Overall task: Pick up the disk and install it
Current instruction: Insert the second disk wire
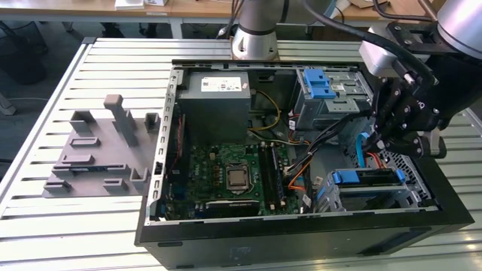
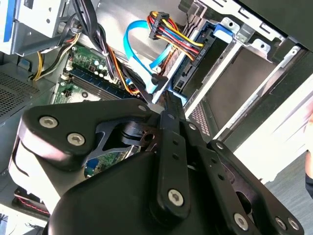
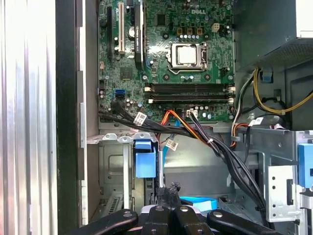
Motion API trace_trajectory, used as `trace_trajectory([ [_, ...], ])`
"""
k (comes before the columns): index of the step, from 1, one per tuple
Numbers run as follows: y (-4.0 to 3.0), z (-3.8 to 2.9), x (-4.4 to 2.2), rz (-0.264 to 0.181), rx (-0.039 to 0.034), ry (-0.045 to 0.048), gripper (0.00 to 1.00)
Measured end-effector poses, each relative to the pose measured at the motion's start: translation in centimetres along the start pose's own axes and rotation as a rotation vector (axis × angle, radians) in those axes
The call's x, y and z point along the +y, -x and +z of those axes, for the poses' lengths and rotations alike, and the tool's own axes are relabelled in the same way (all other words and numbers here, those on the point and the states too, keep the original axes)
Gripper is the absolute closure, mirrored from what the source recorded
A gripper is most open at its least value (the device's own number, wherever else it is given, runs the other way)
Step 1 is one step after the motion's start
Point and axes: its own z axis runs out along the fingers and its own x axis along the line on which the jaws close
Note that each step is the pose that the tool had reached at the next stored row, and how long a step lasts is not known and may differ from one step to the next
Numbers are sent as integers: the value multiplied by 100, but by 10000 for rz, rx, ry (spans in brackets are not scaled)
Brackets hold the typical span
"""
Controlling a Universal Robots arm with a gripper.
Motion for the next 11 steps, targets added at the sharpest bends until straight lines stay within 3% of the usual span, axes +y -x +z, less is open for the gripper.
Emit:
trace_trajectory([
  [11,54,-83,9,-1,-2,-2,89],
])
